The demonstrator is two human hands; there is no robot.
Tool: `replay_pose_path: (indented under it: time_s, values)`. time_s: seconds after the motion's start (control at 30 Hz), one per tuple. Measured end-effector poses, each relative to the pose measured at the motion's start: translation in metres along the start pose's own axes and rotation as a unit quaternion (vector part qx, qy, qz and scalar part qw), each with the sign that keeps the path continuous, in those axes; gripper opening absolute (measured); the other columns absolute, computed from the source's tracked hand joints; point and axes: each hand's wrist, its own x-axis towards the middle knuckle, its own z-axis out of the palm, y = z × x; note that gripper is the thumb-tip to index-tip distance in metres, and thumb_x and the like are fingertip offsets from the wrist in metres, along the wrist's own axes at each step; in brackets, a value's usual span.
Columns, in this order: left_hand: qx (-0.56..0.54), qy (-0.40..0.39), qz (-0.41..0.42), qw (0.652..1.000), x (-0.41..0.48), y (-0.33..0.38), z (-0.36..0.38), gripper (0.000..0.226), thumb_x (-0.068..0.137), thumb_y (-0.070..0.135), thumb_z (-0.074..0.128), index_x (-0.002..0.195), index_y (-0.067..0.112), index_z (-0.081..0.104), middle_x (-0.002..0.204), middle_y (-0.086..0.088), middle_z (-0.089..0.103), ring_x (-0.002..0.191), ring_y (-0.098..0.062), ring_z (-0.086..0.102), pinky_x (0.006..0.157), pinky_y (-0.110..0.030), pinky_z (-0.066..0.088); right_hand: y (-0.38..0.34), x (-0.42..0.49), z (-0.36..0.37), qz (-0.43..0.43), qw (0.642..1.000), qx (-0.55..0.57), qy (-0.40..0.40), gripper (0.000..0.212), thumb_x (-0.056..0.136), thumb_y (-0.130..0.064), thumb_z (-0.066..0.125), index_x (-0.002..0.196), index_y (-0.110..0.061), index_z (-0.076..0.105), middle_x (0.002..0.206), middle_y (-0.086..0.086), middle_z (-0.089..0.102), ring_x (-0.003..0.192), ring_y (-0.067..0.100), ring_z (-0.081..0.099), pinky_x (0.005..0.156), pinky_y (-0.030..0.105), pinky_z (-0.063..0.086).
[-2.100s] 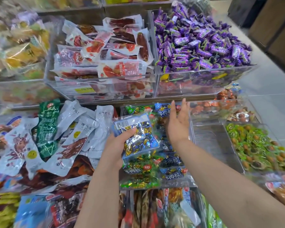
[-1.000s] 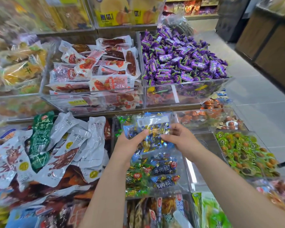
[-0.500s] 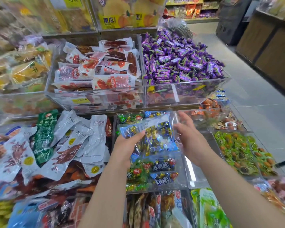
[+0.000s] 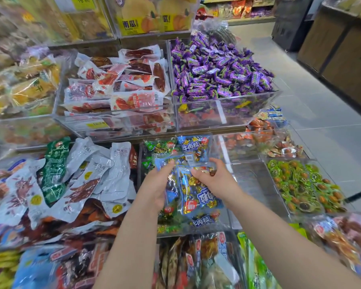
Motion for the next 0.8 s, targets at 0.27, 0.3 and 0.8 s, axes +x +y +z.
replay_pose_path:
  time_s: [0.27, 0.3, 0.8]
  values:
    - [0.013, 0.091, 0.069, 0.993, 0.008, -0.011, -0.007, 0.073, 0.071, 0.021, 0.083, 0.134, 0.011, 0.049, 0.133, -0.012, 0.056, 0.117, -0.031, 0.057, 0.094, -0.050, 0.048, -0.014, -0.005, -0.011, -0.034, 0.997, -0.029, -0.067, 0.109, 0.063, -0.063, 0.073, 0.144, -0.046, 0.002, 0.148, -0.007, 0.030, 0.124, 0.018, 0.045, 0.083, 0.027, 0.043]
    - [-0.018, 0.108, 0.085, 0.990, 0.010, -0.010, -0.009, 0.066, 0.073, 0.017, 0.081, 0.132, 0.011, 0.050, 0.130, -0.012, 0.059, 0.113, -0.030, 0.060, 0.096, -0.051, 0.048, -0.014, -0.009, -0.014, 0.016, 0.995, 0.042, -0.092, 0.110, 0.061, -0.058, 0.078, 0.143, -0.047, 0.004, 0.142, -0.006, 0.036, 0.113, 0.018, 0.053, 0.075, 0.030, 0.050]
    - [-0.064, 0.148, 0.147, 0.976, 0.018, -0.011, -0.020, 0.075, 0.072, 0.037, 0.082, 0.134, 0.013, 0.047, 0.132, -0.001, 0.056, 0.118, -0.021, 0.056, 0.099, -0.046, 0.047, -0.024, 0.004, -0.031, -0.053, 0.981, 0.184, 0.034, 0.028, 0.084, -0.008, 0.067, 0.104, -0.022, 0.053, 0.094, 0.001, 0.066, 0.072, 0.009, 0.066, 0.060, 0.023, 0.053]
